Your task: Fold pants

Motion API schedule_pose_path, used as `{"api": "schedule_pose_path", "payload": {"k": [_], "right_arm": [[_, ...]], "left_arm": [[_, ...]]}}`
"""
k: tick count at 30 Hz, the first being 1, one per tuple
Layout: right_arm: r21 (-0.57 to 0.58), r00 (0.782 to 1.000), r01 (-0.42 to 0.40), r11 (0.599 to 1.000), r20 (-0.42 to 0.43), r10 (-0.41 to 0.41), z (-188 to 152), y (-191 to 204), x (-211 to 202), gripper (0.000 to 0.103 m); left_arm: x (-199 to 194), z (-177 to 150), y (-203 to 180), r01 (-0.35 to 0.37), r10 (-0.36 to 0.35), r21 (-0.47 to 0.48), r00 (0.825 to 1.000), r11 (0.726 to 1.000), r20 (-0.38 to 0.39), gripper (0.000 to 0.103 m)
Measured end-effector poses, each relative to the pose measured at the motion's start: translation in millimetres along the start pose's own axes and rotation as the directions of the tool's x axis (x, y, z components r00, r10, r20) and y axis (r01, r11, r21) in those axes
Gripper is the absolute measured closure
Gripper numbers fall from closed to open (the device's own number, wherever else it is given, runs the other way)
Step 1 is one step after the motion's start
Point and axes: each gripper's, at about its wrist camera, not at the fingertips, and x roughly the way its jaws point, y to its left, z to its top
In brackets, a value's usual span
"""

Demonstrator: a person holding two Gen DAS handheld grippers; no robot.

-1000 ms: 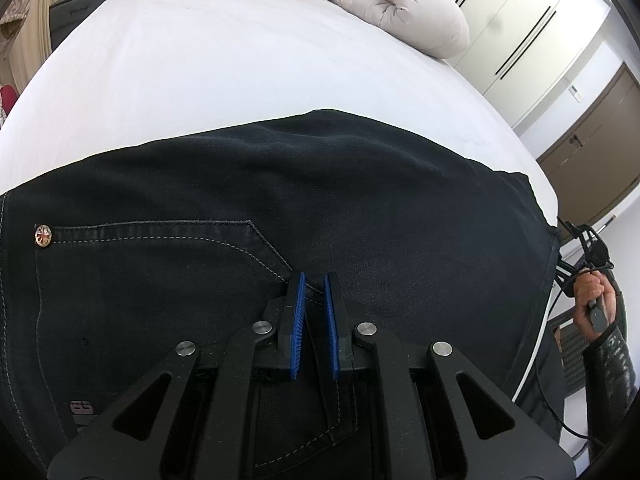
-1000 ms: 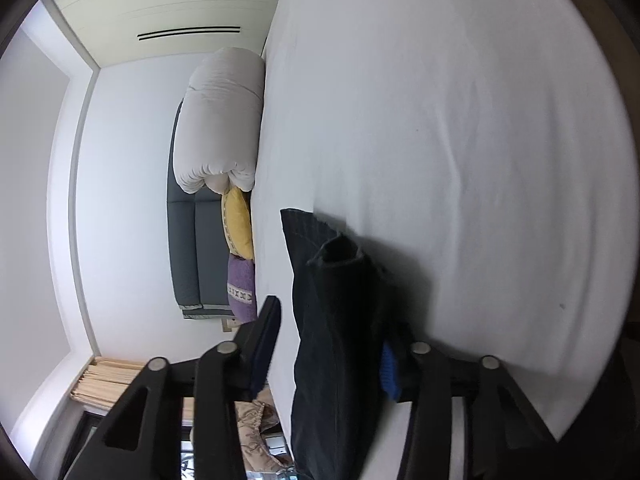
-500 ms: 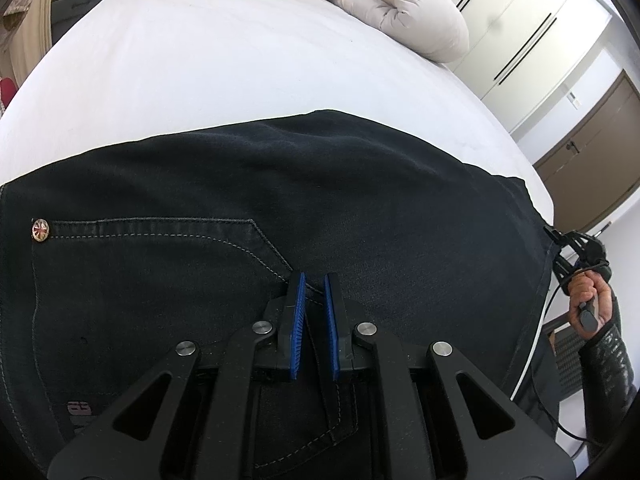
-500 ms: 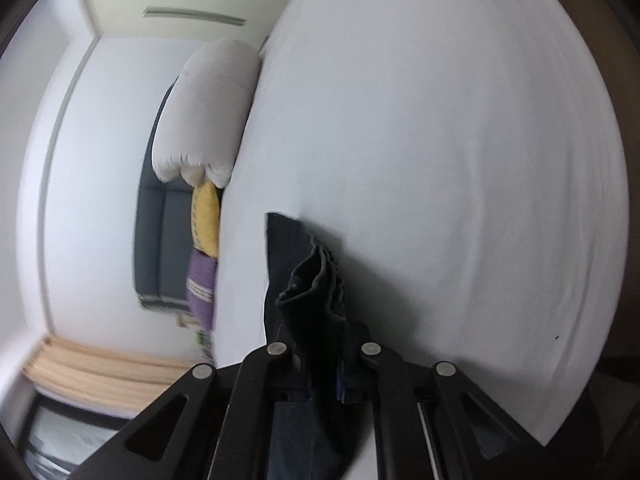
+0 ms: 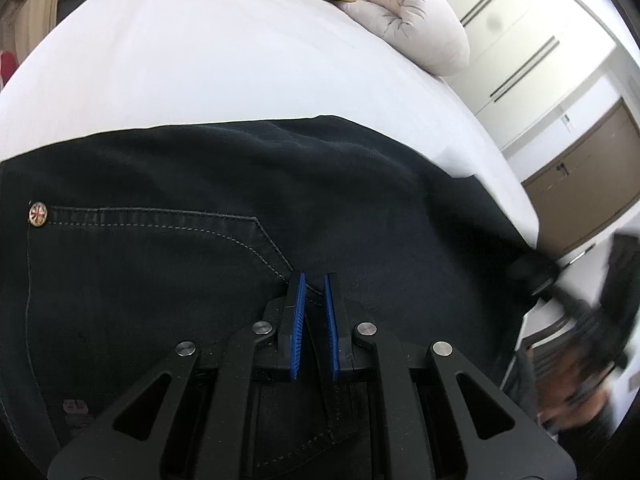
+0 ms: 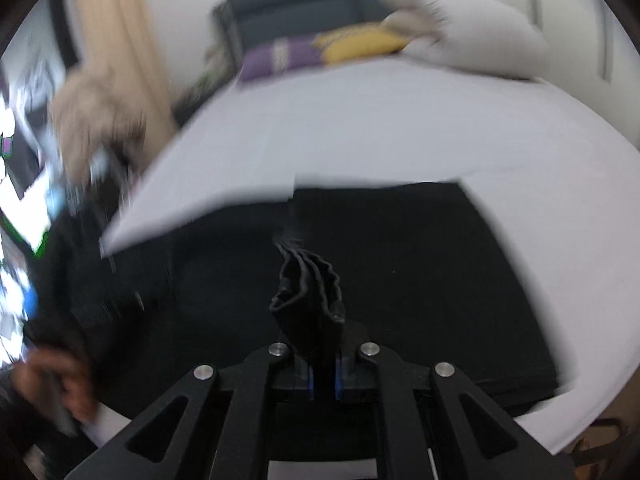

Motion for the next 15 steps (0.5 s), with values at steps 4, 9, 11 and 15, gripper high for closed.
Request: {"api": "schedule_pose_path", "payload": {"k": [4,9,11,15], "right_arm": [[-0.08,0.994,0.1,0.992,-0.024,-0.102,-22.9,17.8,24.0,0.095],[-0.142,0.99,0.14,0.98,0.044,-0.135,-23.4,31.9,1.9,0.095],[-0.178,0.987,0.149,0.973,0.081,-0.136,-22.1,44.4,-9.4,0.095],[-0.265,0.986,0.152,0.952,0.111,-0.127,-29.3,73.1,-16.3,0.095]], "left_arm": [[-12.2,1.7,8.9,0.073,-0.075,-0.112,0.997,0.991,-0.011,0.09],[-10.9,10.7,-4.9,0.227,-0.234,-0.2,0.972,0.953,-0.013,0.03],[-9.1,16.8,-14.9,0.284,-0.295,-0.207,0.955,0.936,-0.021,0.021],[6.5,26.6,-21.3,0.314,-0.348,-0.262,0.933,0.913,-0.092,0.016]]}}
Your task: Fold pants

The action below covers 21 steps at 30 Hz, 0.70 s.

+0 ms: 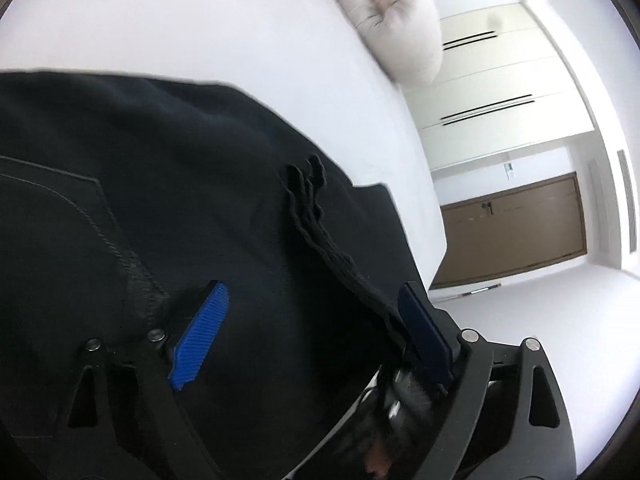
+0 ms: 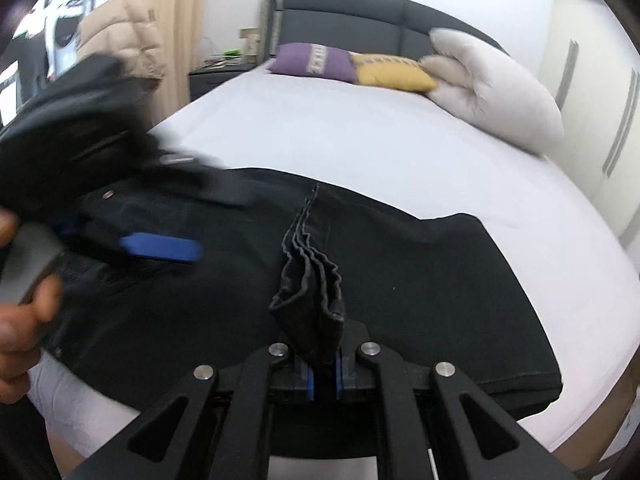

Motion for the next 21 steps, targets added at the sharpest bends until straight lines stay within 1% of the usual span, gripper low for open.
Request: {"api": "schedule_pose_path", "payload": {"k": [3,4,5,6,7,8,9,10,14,18,21], "right_arm": [[-0.056,1.0,-0.019,0.998,0.006,0.019,-2.5,22.0,-3.0,0.095],[-0.082,0.999,-0.034,0.996,0.008,0.035,-3.3,32.0,-5.0,0.095],[-0.095,0.999,-0.042,0.995,0.008,0.043,-3.8,38.6,-5.7,0.095],[-0.116,0.998,-0.055,0.992,0.008,0.057,-3.6,47.3,-7.0,0.095],[-0.126,0.998,-0.063,0.99,0.008,0.065,-3.1,50.6,-7.9,0.095],[-0.143,0.997,-0.069,0.987,0.01,0.072,-2.7,57.1,-9.2,0.095],[-0.155,0.997,-0.069,0.986,0.014,0.071,-1.1,61.9,-8.9,0.095],[-0.168,0.997,-0.071,0.983,0.015,0.075,2.6,66.5,-8.1,0.095],[-0.185,0.996,-0.089,0.979,0.012,0.093,8.2,75.1,-8.5,0.095],[-0.211,0.996,-0.092,0.973,-0.002,0.093,8.6,83.0,-5.8,0.095],[-0.219,0.994,-0.105,0.97,-0.033,0.101,4.4,85.1,4.3,0.093]], "left_arm": [[3.2,7.7,5.0,-0.028,0.028,-0.006,0.999,1.0,-0.031,0.016],[3.0,9.9,6.0,-0.029,0.029,-0.008,0.999,1.0,-0.035,0.02],[1.4,11.1,7.3,-0.037,0.037,-0.004,0.999,0.999,-0.041,0.029],[0.4,12.4,8.1,-0.047,0.047,0.003,0.998,0.999,-0.045,0.04],[2.0,10.7,9.3,-0.058,0.058,0.005,0.997,0.998,-0.057,0.073],[-0.2,11.6,12.5,-0.075,0.075,0.003,0.995,0.997,-0.063,0.087],[-4.3,12.1,16.0,-0.083,0.083,0.005,0.995,0.997,-0.058,0.089],[-7.6,11.7,17.9,-0.083,0.084,0.007,0.995,0.996,-0.05,0.094],[-23.3,12.0,21.2,-0.098,0.099,0.032,0.995,0.995,-0.032,0.094],[-31.8,17.3,25.2,-0.114,0.115,0.032,0.993,0.993,-0.027,0.094],[-28.3,16.7,30.7,-0.155,0.156,0.029,0.987,0.987,-0.036,0.094]]}}
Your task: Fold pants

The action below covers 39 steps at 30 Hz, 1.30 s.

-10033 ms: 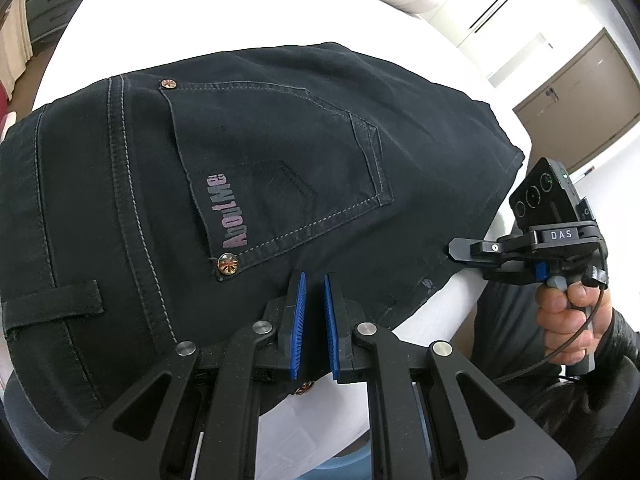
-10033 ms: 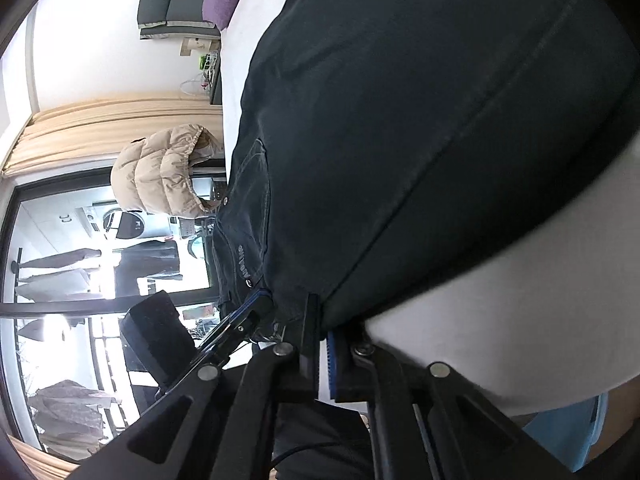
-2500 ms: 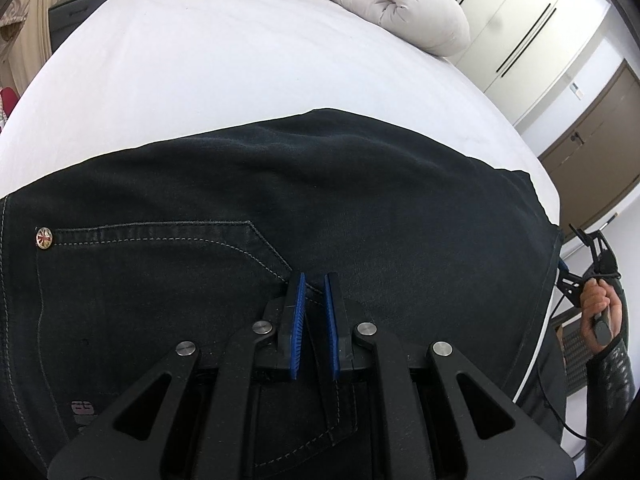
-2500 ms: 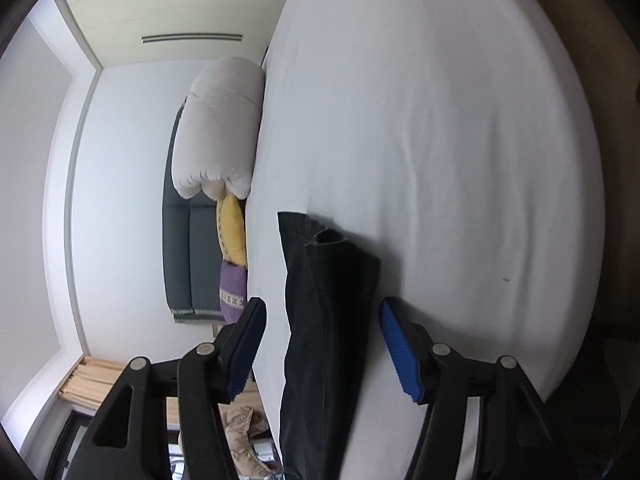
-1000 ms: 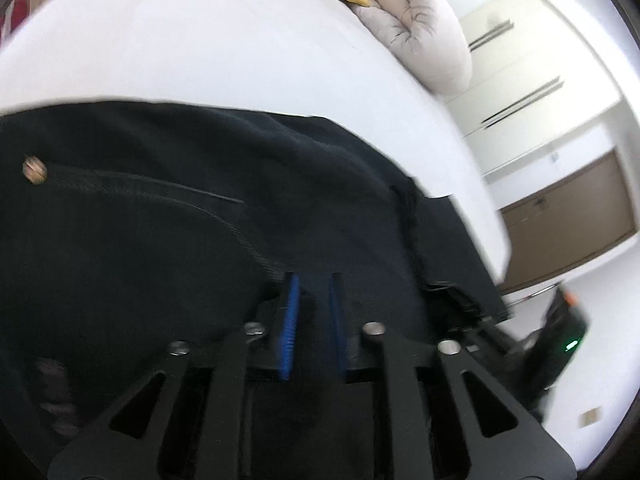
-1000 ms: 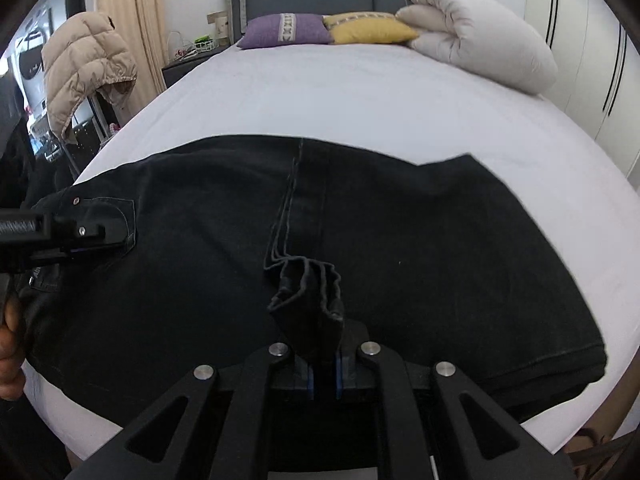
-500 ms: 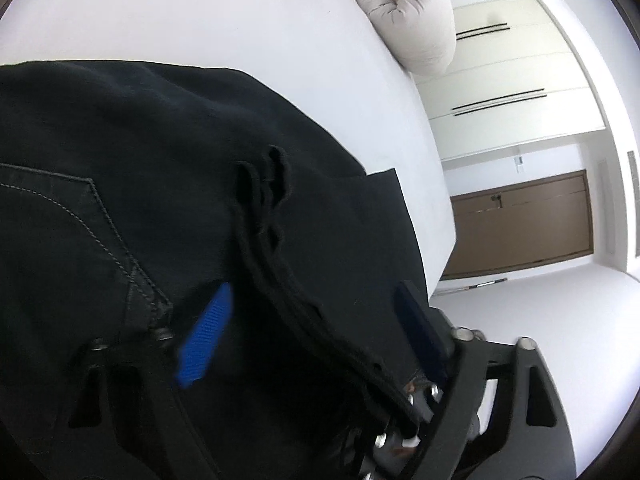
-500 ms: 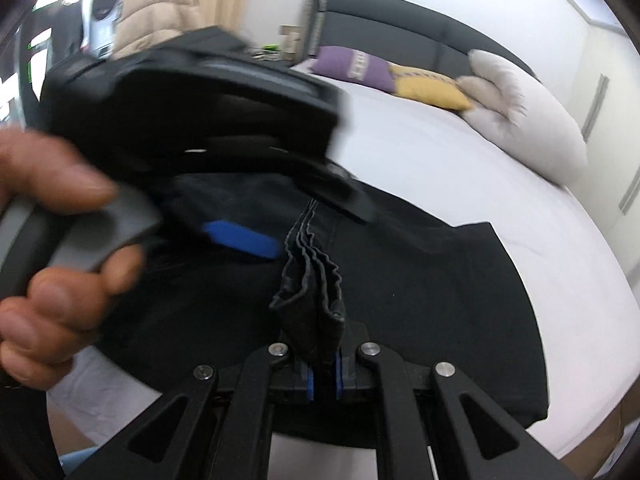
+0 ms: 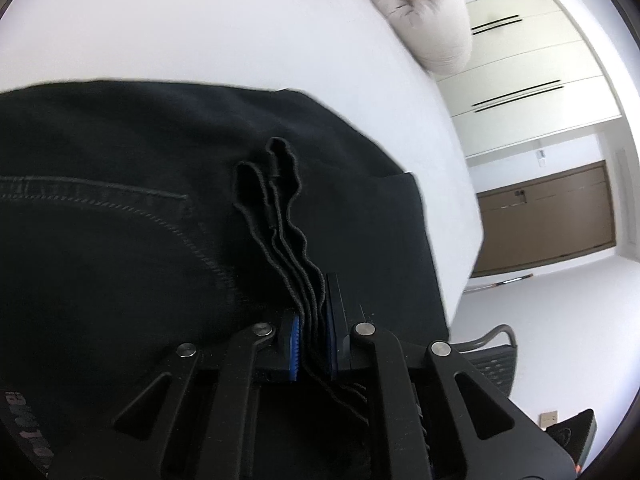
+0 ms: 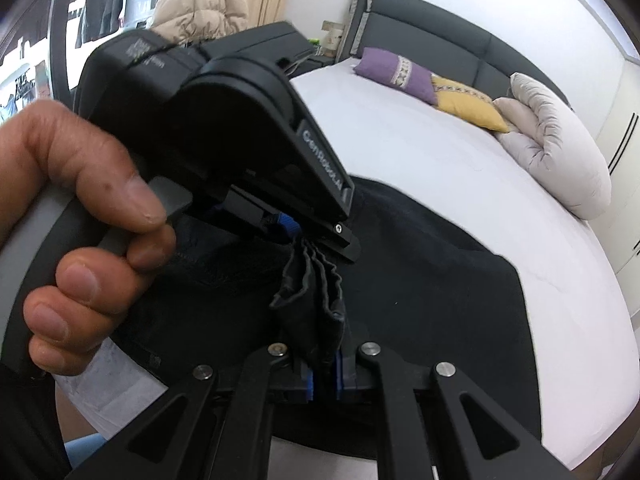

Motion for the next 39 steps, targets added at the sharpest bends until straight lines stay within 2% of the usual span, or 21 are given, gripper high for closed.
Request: {"api": "schedule_pose_path", "payload": {"k": [2,4,6,7,8,9,10,12,13,14,15,18,20,22,25,27,28,31,33,34,39], "right_arm": [[0.01,0.997,-0.028,1.0,-0.069,0.029,-8.0,-1.6,16.2,0.089],[0.012,0.998,-0.023,1.0,-0.061,0.024,-13.6,-3.9,16.3,0.085],[0.038,0.997,-0.046,0.998,-0.058,0.048,-13.4,-9.3,11.9,0.07],[0.061,0.996,-0.067,0.996,-0.057,0.07,-16.1,-13.2,9.5,0.052],[0.087,0.994,-0.092,0.992,-0.055,0.097,-16.6,-18.7,5.9,0.044],[0.113,0.989,-0.134,0.984,-0.051,0.141,-18.0,-25.0,1.3,0.038],[0.146,0.979,-0.188,0.971,-0.049,0.197,-20.3,-32.7,-3.8,0.038],[0.202,0.949,-0.294,0.934,-0.055,0.31,-25.3,-45.4,-12.8,0.042],[0.236,0.923,-0.36,0.903,-0.056,0.382,-28.7,-54.8,-16.2,0.057],[0.277,0.889,-0.424,0.862,-0.054,0.454,-32.4,-66.9,-18.5,0.076],[0.328,0.86,-0.467,0.821,-0.048,0.508,-35.7,-85.3,-19.5,0.081],[0.445,0.828,-0.508,0.738,0.014,0.561,-42.1,-147.9,-20.4,0.082],[0.516,0.807,-0.535,0.669,0.079,0.585,-43.8,-196.4,-19.6,0.082],[0.562,0.788,-0.56,0.608,0.136,0.6,-45.7,-237.5,-12.0,0.082],[0.64,0.745,-0.586,0.497,0.185,0.641,-44.7,-284.6,21.4,0.082],[0.67,0.725,-0.591,0.449,0.197,0.66,-41.1,-302.5,46.2,0.082],[0.684,0.725,-0.584,0.438,0.196,0.66,-38.9,-306.0,57.8,0.082],[0.715,0.699,-0.576,0.396,0.18,0.692,-35.3,-313.6,95.5,0.082],[0.752,0.689,-0.533,0.386,0.121,0.715,-43.8,-310.3,122.5,0.087],[0.761,0.682,-0.525,0.382,0.107,0.723,-48.9,-308.6,127.5,0.099],[0.754,0.653,-0.55,0.36,0.119,0.748,-77.0,-301.4,110.5,0.101]], "left_arm": [[2.9,-1.4,9.9,-0.022,0.022,-0.014,1.0,1.0,-0.008,0.094],[-3.4,-2.4,15.5,-0.011,0.011,-0.024,1.0,1.0,0.007,0.094],[-14.1,-1.9,16.6,-0.039,0.039,-0.016,0.999,0.999,0.031,0.094],[-19.7,-7.4,16.6,-0.067,0.068,-0.012,0.996,0.998,0.05,0.093],[-28.3,-7.0,16.6,-0.103,0.103,-0.012,0.992,0.995,0.074,0.094],[-36.0,-6.6,14.1,-0.128,0.129,-0.012,0.987,0.992,0.099,0.094],[-43.4,-8.0,10.5,-0.145,0.145,-0.009,0.982,0.989,0.121,0.094],[-53.4,-6.7,-2.9,-0.174,0.166,0.037,0.973,0.984,0.157,0.094],[-53.2,-8.0,-14.2,-0.187,0.173,0.074,0.971,0.98,0.166,0.094],[-51.1,-8.7,-23.0,-0.193,0.174,0.105,0.971,0.976,0.167,0.094],[-42.8,-8.6,-39.1,-0.194,0.172,0.13,0.971,0.972,0.164,0.094],[-11.4,-19.8,-56.6,-0.209,0.19,0.213,0.976,0.954,0.104,0.093],[11.3,-26.2,-59.4,-0.238,0.227,0.256,0.971,0.937,0.07,0.094],[20.7,-33.7,-58.8,-0.254,0.234,0.318,0.967,0.913,0.101,0.094],[20.8,-31.5,-54.5,-0.234,0.214,0.313,0.972,0.92,0.098,0.094],[17.6,-32.4,-46.7,-0.223,0.205,0.307,0.975,0.925,0.089,0.094],[17.4,-31.9,-44.7,-0.214,0.197,0.306,0.977,0.928,0.087,0.094],[20.0,-31.0,-35.7,-0.185,0.168,0.291,0.982,0.939,0.084,0.094],[19.5,-29.4,-33.0,-0.173,0.156,0.286,0.985,0.942,0.079,0.094],[19.0,-31.5,-31.6,-0.169,0.153,0.286,0.985,0.943,0.078,0.094],[5.3,-31.3,-18.9,-0.159,0.141,0.286,0.987,0.945,0.082,0.094]]}}
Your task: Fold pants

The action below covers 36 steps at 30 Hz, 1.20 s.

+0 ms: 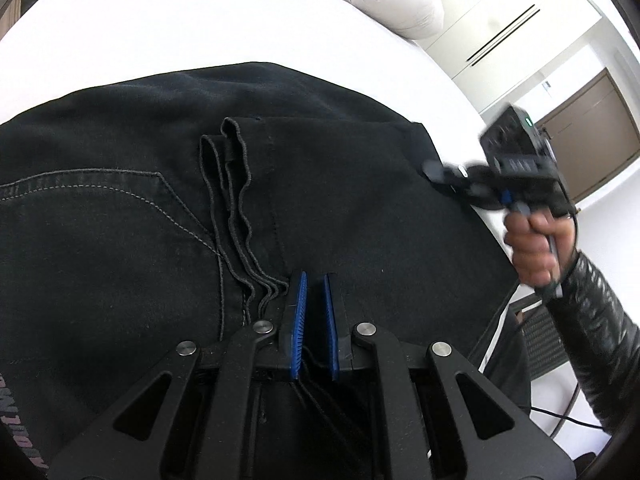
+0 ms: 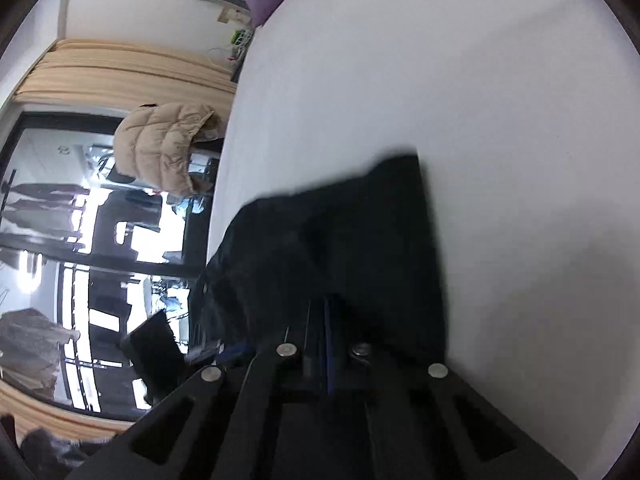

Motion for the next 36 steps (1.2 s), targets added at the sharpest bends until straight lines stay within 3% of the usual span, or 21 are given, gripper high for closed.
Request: {"api": "schedule_pose_path", "payload": {"k": [11,20,24,25,26,27,28,30,31,32,34,36], "right_arm": [[0.031,0.999,-0.033,0.999,0.002,0.033,-102.3,-6.1,-38.5,0.102],[0.013,0.997,-0.034,0.999,0.073,0.033,-108.8,-13.9,-27.6,0.103],[0.012,0.994,0.021,1.0,0.104,-0.022,-109.6,-1.5,-31.3,0.102],[0.005,0.993,0.035,0.999,0.115,-0.036,-110.1,4.2,-33.4,0.087],[-0.001,0.991,0.029,1.0,0.134,-0.029,-111.5,11.8,-36.0,0.061],[-0.009,0.986,-0.004,1.0,0.167,0.005,-113.7,22.4,-39.6,0.048],[-0.013,0.979,-0.035,0.999,0.2,0.037,-115.9,30.6,-42.8,0.03],[-0.045,0.964,-0.094,0.995,0.246,0.102,-120.0,51.5,-43.3,0.028],[-0.061,0.961,-0.112,0.992,0.249,0.124,-120.3,59.9,-41.0,0.028],[-0.072,0.958,-0.128,0.989,0.247,0.142,-119.5,67.6,-36.9,0.03],[-0.095,0.957,-0.169,0.981,0.222,0.187,-115.3,84.8,-21.4,0.04],[-0.114,0.959,-0.184,0.976,0.198,0.204,-110.7,97.5,-6.8,0.054]], "left_arm": [[2.8,-10.8,-2.8,0.001,-0.002,0.005,1.0,1.0,0.025,0.094],[-9.7,-19.2,-15.1,-0.015,0.014,0.019,0.996,1.0,0.082,0.094],[-45.0,-33.9,-22.5,-0.034,0.035,-0.01,0.991,0.999,0.132,0.094],[-62.4,-41.4,-24.0,-0.03,0.032,-0.015,0.986,0.999,0.162,0.094],[-73.0,-46.8,-24.0,-0.023,0.026,-0.019,0.983,1.0,0.183,0.093],[-92.8,-56.4,-22.4,-0.014,0.02,-0.03,0.976,0.999,0.217,0.093],[-108.5,-65.2,-19.3,-0.012,0.022,-0.046,0.971,0.999,0.237,0.09],[-134.2,-81.5,-10.0,-0.007,0.031,-0.089,0.962,0.996,0.27,0.065],[-151.0,-94.0,-1.3,0.0,0.041,-0.135,0.953,0.991,0.299,0.03],[-169.3,-109.2,9.3,0.015,0.053,-0.189,0.934,0.982,0.352,0.012],[-196.4,-135.9,31.6,0.058,0.077,-0.299,0.904,0.952,0.42,0.012],[-208.6,-153.7,52.3,0.111,0.081,-0.395,0.895,0.912,0.438,0.012]]}}
